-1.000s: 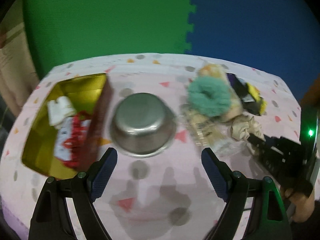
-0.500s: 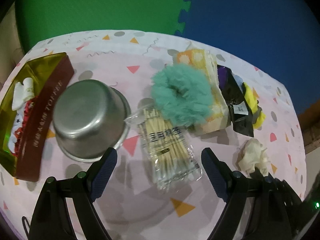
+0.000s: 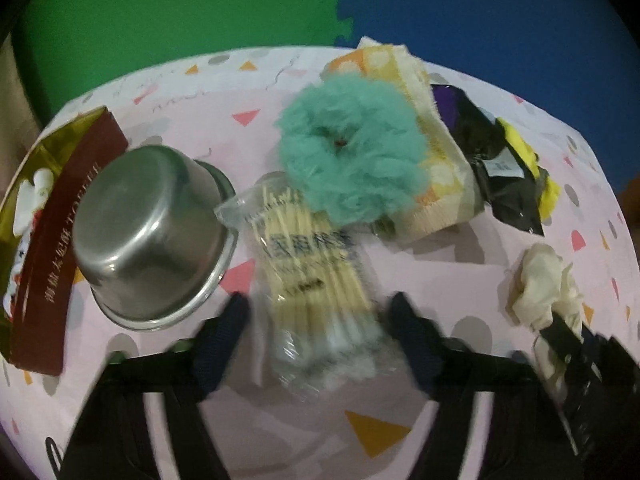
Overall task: Organize soft objects
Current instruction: 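Grasp the cotton swab bag with the left tool while the right tool holds the scrunchie, then carry the swab bag into the gold tin and open the left tool while the right holds the scrunchie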
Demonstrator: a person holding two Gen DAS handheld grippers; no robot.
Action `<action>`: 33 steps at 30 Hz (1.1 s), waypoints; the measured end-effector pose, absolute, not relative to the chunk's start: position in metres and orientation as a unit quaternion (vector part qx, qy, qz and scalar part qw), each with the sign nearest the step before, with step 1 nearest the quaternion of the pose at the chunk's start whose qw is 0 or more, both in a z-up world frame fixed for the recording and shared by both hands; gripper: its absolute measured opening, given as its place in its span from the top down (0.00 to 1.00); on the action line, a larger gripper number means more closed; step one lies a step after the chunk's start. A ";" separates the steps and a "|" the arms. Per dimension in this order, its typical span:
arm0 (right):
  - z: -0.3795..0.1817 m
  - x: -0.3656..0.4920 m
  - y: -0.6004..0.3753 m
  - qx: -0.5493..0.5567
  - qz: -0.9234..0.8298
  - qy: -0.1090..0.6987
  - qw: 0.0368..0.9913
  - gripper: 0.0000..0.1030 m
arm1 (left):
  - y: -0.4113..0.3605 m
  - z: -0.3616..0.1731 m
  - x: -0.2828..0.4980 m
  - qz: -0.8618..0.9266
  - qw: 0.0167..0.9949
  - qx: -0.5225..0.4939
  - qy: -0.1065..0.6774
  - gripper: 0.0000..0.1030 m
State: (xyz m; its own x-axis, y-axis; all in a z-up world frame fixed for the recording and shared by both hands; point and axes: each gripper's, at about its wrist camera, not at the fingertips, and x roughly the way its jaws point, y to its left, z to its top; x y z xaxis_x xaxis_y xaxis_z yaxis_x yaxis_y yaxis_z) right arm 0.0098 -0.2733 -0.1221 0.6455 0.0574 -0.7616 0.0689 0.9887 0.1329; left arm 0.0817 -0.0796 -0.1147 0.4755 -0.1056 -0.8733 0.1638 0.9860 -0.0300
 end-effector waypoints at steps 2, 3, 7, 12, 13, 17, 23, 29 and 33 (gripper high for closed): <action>-0.122 0.009 -0.275 0.081 -0.001 0.420 0.904 0.84 | -0.077 -0.113 0.077 -0.099 0.859 0.037 0.501 0.65; -0.122 0.009 -0.276 0.082 0.000 0.420 0.904 0.84 | -0.075 -0.112 0.076 -0.110 0.857 0.039 0.501 0.72; -0.122 0.009 -0.276 0.082 0.001 0.420 0.904 0.84 | -0.067 -0.111 0.069 -0.134 0.854 0.044 0.500 0.77; -0.123 0.009 -0.276 0.082 0.001 0.420 0.904 0.84 | -0.059 -0.105 0.056 -0.162 0.849 0.045 0.501 0.77; -0.123 0.009 -0.276 0.082 0.001 0.420 0.904 0.84 | -0.057 -0.103 0.052 -0.169 0.848 0.050 0.500 0.77; -0.123 0.009 -0.276 0.084 0.002 0.420 0.904 0.84 | -0.052 -0.093 0.038 -0.185 0.852 0.071 0.485 0.77; -0.123 0.009 -0.275 0.079 0.000 0.421 0.904 0.84 | -0.037 -0.074 0.022 -0.189 0.863 0.083 0.462 0.77; -0.122 0.010 -0.275 0.076 0.000 0.421 0.904 0.84 | -0.021 -0.058 0.013 -0.185 0.872 0.101 0.442 0.77; -0.122 0.010 -0.274 0.072 -0.002 0.421 0.904 0.84 | -0.008 -0.050 0.012 -0.182 0.876 0.094 0.437 0.77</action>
